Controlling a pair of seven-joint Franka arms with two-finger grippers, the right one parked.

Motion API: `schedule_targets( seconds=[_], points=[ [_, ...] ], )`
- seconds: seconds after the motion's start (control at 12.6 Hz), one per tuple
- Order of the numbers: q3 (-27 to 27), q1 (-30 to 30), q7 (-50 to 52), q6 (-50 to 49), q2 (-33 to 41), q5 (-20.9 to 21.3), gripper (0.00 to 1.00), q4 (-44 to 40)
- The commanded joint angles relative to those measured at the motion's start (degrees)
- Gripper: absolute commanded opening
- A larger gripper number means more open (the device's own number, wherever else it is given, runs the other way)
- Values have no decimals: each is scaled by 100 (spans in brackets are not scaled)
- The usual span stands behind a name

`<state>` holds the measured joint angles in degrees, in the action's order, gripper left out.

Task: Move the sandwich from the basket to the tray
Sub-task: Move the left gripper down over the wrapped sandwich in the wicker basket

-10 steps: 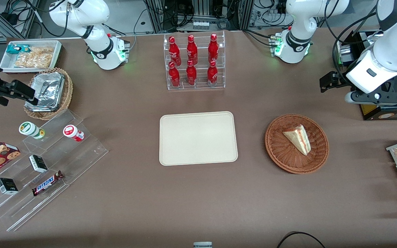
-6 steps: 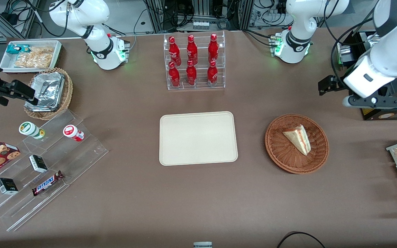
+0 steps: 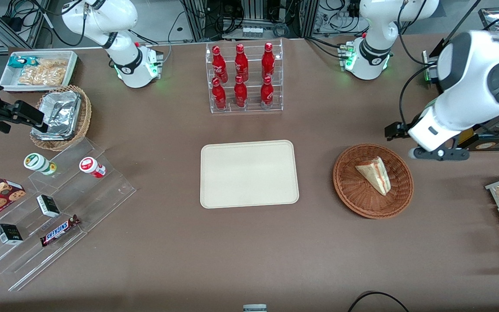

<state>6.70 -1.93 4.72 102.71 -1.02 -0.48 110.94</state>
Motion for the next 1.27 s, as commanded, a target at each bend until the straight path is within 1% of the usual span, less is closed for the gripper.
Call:
schedule_targets(
  seconds=[0.0, 0.24, 0.4, 0.64, 0.8, 0.96, 1.12, 1.19],
  points=[
    [-37, -17, -15, 696, 102, 74, 100, 638],
    [-46, -9, 159, 1425, 58, 74, 100, 1148],
    [-46, -9, 773, 1822, 76, 74, 100, 1438],
    [-46, -9, 1573, 2024, 41, 74, 100, 1527],
    [-46, -17, 2441, 2340, 14, 74, 100, 1694],
    [-37, -9, 3286, 2438, -56, 74, 100, 1730],
    [-46, -17, 4173, 2613, -283, 74, 100, 1721],
    [-38, -17, 4395, 2736, -380, 74, 100, 1721]
  ],
)
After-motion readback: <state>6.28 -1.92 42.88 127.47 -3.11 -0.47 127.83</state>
